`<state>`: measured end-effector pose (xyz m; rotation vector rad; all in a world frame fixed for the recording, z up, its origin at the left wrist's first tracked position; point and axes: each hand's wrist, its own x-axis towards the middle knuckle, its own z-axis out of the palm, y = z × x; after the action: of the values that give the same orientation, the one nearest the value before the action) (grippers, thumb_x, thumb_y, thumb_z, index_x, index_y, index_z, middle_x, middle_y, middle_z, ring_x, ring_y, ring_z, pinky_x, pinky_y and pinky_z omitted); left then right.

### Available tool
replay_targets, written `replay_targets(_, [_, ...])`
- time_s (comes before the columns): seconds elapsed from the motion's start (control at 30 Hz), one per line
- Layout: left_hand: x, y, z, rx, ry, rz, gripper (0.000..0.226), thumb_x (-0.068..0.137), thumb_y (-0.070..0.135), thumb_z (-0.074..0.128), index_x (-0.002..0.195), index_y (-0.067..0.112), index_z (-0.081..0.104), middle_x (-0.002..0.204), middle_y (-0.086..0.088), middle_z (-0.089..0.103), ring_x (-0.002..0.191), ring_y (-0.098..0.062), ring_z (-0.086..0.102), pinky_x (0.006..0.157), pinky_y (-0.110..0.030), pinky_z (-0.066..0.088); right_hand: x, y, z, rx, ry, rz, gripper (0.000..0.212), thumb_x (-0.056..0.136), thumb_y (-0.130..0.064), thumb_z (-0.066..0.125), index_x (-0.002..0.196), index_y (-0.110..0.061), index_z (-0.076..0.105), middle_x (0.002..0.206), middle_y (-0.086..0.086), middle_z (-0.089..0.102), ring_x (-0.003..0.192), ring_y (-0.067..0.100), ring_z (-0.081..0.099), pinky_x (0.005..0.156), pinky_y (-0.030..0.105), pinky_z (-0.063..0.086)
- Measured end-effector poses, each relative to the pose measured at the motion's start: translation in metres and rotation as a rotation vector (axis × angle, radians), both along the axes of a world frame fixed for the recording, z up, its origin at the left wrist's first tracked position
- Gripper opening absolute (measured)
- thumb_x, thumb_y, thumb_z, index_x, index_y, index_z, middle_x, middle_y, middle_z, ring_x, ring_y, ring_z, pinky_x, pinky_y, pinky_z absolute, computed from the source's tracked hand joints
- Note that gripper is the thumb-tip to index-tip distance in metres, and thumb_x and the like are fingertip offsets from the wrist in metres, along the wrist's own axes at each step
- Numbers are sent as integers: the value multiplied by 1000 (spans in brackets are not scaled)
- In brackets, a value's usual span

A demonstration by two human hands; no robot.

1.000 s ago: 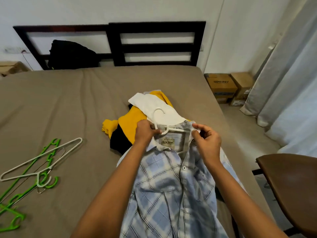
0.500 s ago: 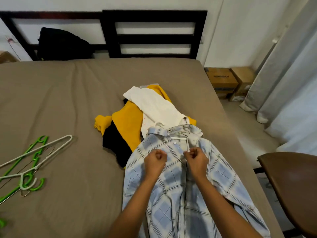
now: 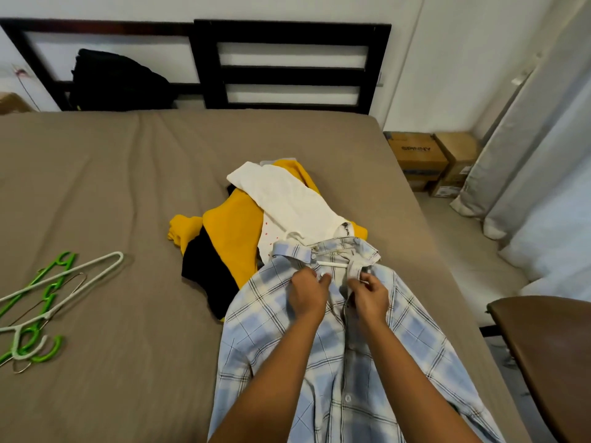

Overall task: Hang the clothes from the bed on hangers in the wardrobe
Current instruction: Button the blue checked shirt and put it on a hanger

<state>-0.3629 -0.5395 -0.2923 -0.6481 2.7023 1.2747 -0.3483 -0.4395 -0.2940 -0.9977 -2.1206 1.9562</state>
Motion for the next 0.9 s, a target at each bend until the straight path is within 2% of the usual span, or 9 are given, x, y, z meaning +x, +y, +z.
replay_targets(0.1, [-7, 8, 0, -132, -34, 11, 32, 86, 46, 61, 96, 15, 65, 100, -8, 68, 94, -30, 63, 69, -32, 45, -1, -3, -3, -59, 34, 65, 6, 83, -13, 69, 86, -8, 68, 74, 5, 64, 67, 18, 55, 64, 30, 45])
replay_targets(0.23, [-15, 7, -3, -143, -38, -6, 22, 86, 36, 64, 95, 16, 69, 99, -7, 70, 92, -28, 66, 71, -33, 48, 3, -4, -6, -96, 62, 94, 14, 81, -11, 71, 70, -13, 64, 63, 4, 58, 62, 17, 49, 63, 34, 41])
replay_targets(0.33, [-14, 0, -4, 49, 12, -30, 14, 82, 30, 69, 82, 16, 68, 88, -4, 71, 84, -22, 65, 72, -29, 46, 8, -4, 1, -234, 65, 81, 12, 82, -1, 68, 86, -11, 65, 72, 6, 60, 69, 19, 52, 64, 31, 44])
replay_targets(0.43, [6, -8, 0, 357, 146, -36, 12, 82, 20, 69, 74, 18, 60, 73, -3, 68, 68, -19, 62, 67, -33, 51, 15, 0, 11, -411, 53, 78, 29, 82, 12, 60, 101, -10, 58, 78, 9, 58, 64, 18, 53, 56, 22, 45])
replay_targets(0.53, [30, -19, 9, 464, 286, -18, 12, 82, 18, 69, 75, 20, 59, 73, -3, 67, 74, -21, 67, 70, -38, 57, 22, 6, 23, -454, 46, 145, 21, 82, 12, 59, 90, -8, 60, 72, 8, 58, 61, 16, 51, 51, 21, 43])
replay_targets(0.67, [46, -25, 30, 591, 325, 56, 12, 78, 9, 75, 77, 11, 63, 71, 0, 67, 70, -12, 66, 70, -30, 58, 31, 10, 34, -490, 93, 230, 16, 86, 5, 57, 76, -5, 62, 66, 5, 57, 64, 15, 50, 60, 24, 42])
replay_targets(0.77, [51, -27, 39, 565, 278, 27, 10, 74, 11, 78, 76, 13, 68, 69, -2, 68, 65, -11, 65, 66, -27, 57, 39, 11, 46, -434, 157, 271, 14, 90, -1, 57, 77, -3, 65, 67, 3, 65, 64, 10, 59, 64, 20, 48])
replay_targets(0.83, [55, -27, 46, 636, 217, 0, 7, 76, 10, 77, 79, 14, 71, 71, -6, 71, 67, -15, 68, 65, -28, 58, 44, 12, 50, -348, 189, 308, 11, 89, -8, 61, 84, 0, 67, 74, 6, 67, 68, 11, 60, 67, 22, 49])
replay_targets(0.9, [59, -26, 52, 743, 150, -2, 8, 79, 6, 73, 82, 14, 74, 71, -5, 72, 67, -13, 68, 64, -24, 55, 50, 10, 54, -297, 214, 328, 8, 87, -9, 64, 85, -3, 69, 72, 6, 65, 65, 12, 58, 62, 22, 47])
